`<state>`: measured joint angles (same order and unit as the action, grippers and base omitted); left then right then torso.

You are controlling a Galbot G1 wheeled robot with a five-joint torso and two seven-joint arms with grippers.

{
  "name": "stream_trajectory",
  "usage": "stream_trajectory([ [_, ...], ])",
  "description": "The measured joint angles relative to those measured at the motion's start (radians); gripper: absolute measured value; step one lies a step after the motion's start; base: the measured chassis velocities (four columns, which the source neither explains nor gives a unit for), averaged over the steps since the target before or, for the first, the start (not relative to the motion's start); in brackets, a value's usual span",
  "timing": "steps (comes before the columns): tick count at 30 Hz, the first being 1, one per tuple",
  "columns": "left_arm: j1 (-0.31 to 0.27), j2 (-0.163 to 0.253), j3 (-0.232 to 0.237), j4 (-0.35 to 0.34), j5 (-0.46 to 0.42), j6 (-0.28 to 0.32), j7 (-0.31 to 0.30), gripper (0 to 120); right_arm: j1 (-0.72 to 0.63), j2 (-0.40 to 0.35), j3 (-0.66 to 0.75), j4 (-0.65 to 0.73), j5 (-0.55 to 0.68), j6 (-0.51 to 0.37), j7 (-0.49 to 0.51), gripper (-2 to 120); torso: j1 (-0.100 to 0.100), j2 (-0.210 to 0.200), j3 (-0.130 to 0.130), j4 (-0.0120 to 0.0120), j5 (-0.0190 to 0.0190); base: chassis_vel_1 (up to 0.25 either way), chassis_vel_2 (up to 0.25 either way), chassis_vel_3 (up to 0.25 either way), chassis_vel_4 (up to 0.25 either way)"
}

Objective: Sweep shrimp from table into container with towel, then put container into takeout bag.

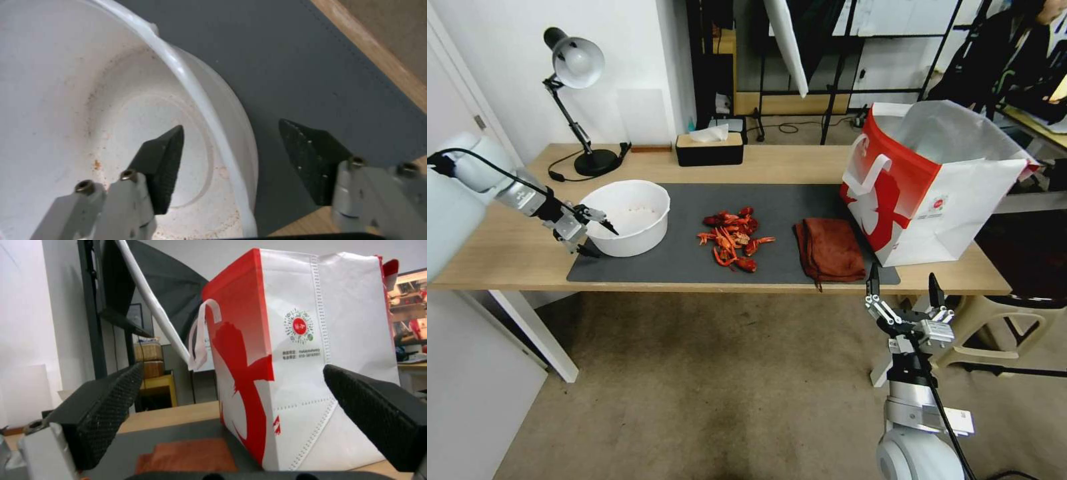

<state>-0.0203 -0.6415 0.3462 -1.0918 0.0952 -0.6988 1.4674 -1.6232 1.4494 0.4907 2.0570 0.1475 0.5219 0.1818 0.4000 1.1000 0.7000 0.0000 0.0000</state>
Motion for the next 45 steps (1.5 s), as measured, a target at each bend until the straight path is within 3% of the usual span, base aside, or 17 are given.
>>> stream_trajectory([
  [10, -0.011, -0.025, 0.018, 0.022, 0.025, -0.012, 0.019, 43, 0.000, 0.004, 0.002, -0.001, 0.000, 0.001, 0.002, 100, 0.000, 0.000, 0.000, -0.0001, 0.0000, 0.000, 0.000, 0.000, 0.000],
  [14, -0.026, -0.030, 0.021, 0.033, 0.029, -0.021, 0.025, 23, 0.002, 0.007, 0.002, -0.002, 0.000, 0.003, 0.004, 100, 0.000, 0.000, 0.000, 0.0000, 0.0000, 0.000, 0.000, 0.000, 0.000],
  [22, -0.045, -0.031, 0.033, 0.043, 0.029, -0.032, 0.035, 0, 0.004, 0.012, -0.001, -0.006, -0.001, 0.005, 0.004, 100, 0.000, 0.000, 0.000, 0.0000, 0.0000, 0.000, 0.000, 0.000, 0.000],
  [32, -0.051, -0.022, 0.037, 0.014, 0.021, -0.032, 0.059, 0, 0.007, 0.010, 0.000, -0.002, 0.003, 0.004, 0.008, 100, 0.000, 0.000, 0.000, -0.0001, -0.0001, 0.000, 0.000, 0.000, 0.000],
  [40, -0.082, 0.025, 0.062, -0.118, -0.043, -0.019, 0.063, 0, 0.007, 0.005, 0.003, 0.003, 0.007, 0.000, 0.008, 100, 0.000, 0.000, 0.000, 0.0002, 0.0000, 0.000, 0.000, 0.000, 0.000],
  [42, -0.094, 0.044, 0.064, -0.192, -0.074, -0.015, 0.063, 0, 0.007, 0.005, 0.004, 0.006, 0.007, -0.002, 0.008, 100, 0.000, 0.000, 0.000, -0.0003, 0.0001, 0.000, 0.000, 0.000, 0.000],
  [43, -0.094, 0.044, 0.064, -0.192, -0.074, -0.015, 0.063, 0, 0.007, 0.005, 0.004, 0.006, 0.007, -0.002, 0.008, 100, 0.000, 0.000, 0.000, -0.0003, 0.0001, 0.000, 0.000, 0.000, 0.000],
  [45, -0.096, 0.068, 0.064, -0.284, -0.100, -0.001, 0.063, 0, 0.005, 0.005, 0.005, 0.010, 0.007, -0.004, 0.008, 100, 0.000, 0.000, 0.000, 0.0000, 0.0001, 0.000, 0.000, 0.000, 0.000],
])
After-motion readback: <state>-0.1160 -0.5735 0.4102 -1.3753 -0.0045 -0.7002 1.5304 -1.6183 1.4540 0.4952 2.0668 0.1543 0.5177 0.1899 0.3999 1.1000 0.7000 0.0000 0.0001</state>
